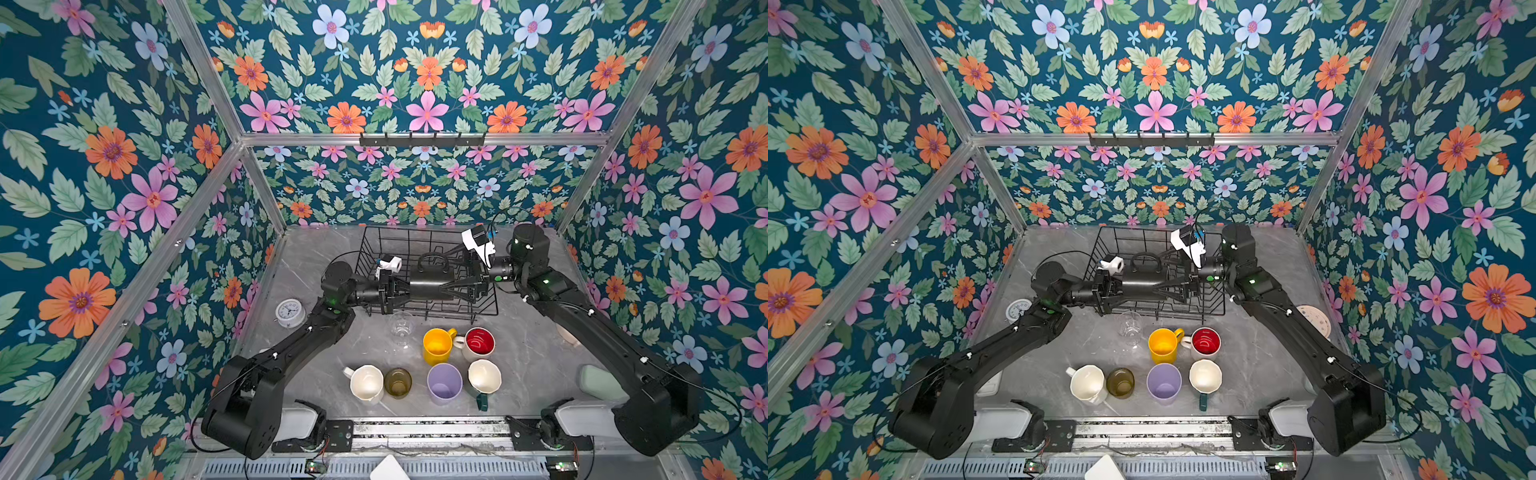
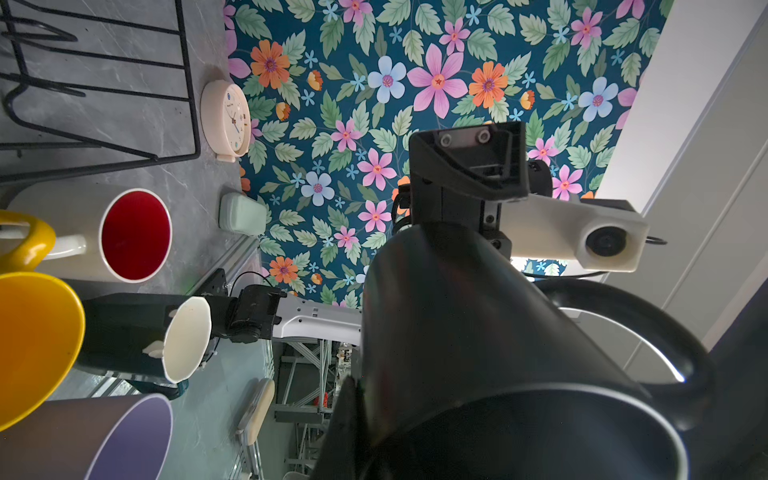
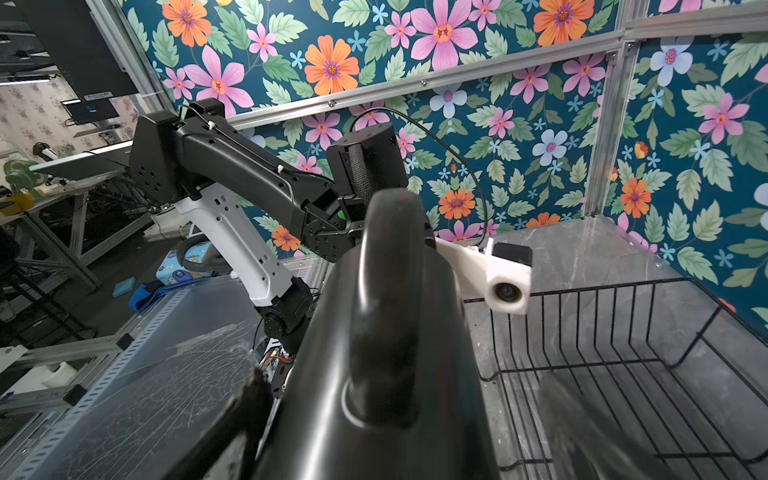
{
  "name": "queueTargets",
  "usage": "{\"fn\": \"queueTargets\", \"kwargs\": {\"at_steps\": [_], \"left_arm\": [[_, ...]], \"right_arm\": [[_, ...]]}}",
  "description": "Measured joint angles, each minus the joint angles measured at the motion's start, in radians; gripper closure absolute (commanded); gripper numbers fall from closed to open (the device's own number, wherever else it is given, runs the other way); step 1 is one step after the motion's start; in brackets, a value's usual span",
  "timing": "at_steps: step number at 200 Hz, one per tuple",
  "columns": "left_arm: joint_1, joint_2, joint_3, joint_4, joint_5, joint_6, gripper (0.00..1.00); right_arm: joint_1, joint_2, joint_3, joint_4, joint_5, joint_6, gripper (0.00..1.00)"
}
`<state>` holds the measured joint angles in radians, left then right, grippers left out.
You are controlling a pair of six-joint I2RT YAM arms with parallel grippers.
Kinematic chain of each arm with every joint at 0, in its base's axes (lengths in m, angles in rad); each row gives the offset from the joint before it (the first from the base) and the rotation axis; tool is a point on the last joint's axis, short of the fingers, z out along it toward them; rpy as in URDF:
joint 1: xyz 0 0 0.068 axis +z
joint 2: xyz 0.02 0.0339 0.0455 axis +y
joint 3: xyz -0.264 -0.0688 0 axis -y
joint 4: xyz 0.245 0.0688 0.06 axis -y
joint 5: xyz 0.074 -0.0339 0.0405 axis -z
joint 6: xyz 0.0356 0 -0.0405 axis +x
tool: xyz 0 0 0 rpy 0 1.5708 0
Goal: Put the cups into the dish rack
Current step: 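Grasp the black mug's body with the right gripper above the rack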
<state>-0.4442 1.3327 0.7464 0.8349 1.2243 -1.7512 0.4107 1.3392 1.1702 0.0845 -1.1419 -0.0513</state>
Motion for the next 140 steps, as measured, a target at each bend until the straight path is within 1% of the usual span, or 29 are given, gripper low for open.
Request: {"fn": "queueTargets", "kwargs": {"at_steps": [38,86,140], "left_arm": [[-0.004,0.000,-0.015,0.037,-0.013,-0.032,1.00],[-0.008,0.007,-0.027,0.133,-0.015,-0.106,1.00],[-0.008,0.007,-0.037,0.161,-0.023,-0.126,1.00]], "right_arm": [[0.017,0.027,-0.006,0.035,-0.006,0.027,0.01],[0.056,0.048,-0.007,0.058,-0.002,0.046,0.01],[0.066,0.063,-0.006,0.087,-0.002,0.071,0.01]]}}
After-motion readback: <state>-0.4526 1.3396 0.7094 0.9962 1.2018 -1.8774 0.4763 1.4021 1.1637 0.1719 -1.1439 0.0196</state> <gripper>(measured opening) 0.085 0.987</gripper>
